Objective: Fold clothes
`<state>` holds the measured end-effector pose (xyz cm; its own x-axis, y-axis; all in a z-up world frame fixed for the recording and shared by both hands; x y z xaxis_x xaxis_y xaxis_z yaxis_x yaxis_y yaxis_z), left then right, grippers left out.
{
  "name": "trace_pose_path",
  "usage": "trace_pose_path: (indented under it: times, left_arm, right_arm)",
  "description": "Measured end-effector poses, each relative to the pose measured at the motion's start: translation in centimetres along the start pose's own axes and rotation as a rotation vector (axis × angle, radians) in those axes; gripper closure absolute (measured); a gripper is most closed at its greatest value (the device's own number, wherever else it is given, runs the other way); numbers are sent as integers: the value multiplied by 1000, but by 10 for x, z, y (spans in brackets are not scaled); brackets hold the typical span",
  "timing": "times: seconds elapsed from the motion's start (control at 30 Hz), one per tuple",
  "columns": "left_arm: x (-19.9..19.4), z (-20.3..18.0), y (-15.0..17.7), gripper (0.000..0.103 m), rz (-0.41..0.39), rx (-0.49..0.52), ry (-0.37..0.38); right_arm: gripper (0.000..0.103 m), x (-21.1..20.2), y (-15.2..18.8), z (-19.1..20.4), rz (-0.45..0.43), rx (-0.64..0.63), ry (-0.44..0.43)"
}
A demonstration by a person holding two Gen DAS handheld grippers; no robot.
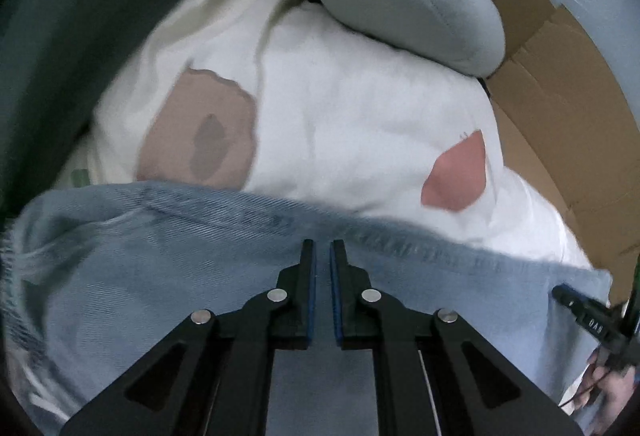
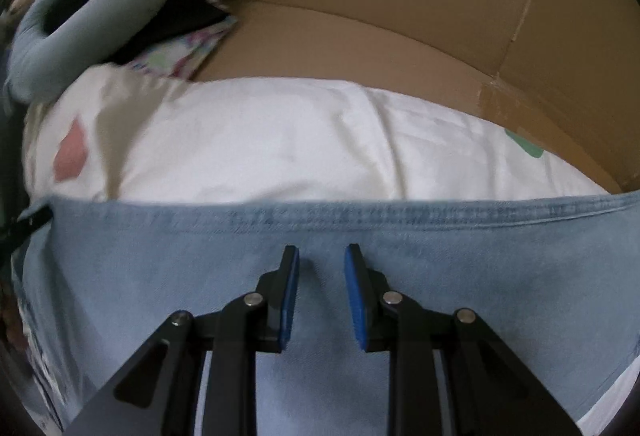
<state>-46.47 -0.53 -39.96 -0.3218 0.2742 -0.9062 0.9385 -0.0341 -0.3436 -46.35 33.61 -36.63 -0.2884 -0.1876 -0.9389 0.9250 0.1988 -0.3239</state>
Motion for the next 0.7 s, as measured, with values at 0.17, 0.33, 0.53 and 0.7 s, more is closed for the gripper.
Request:
trace_pose_path:
  times: [0.17,0.33,0.53,0.7]
  left_arm:
    - [-29,13,20,96,-5,73,-26]
    - [-40,36,45,96,-9,105,-83]
    - [-26,77,53,96,4,26,-118]
    - [-31,96,53,95,-3,19,-186]
  right_arm:
    - [82,-13,25,-8,4,-52,-1]
    - [82,-20,50,-22,18,-103,11]
    - [82,-24,79,-48,33,-136,26]
    - [82,-27,101,-78,49,-136,54]
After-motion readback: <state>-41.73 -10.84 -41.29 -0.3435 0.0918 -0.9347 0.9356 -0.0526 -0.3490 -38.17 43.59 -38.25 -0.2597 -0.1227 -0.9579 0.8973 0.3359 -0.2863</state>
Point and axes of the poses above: each gripper's, at about its wrist camera, not at the fingertips, and x roughly the way its jaws point, z to its left, y to its underside, the point moved 8 cm from there along x, roughly the way its jaws point, and after that the axes turned 6 degrees about -x, right-handed, at the moved point
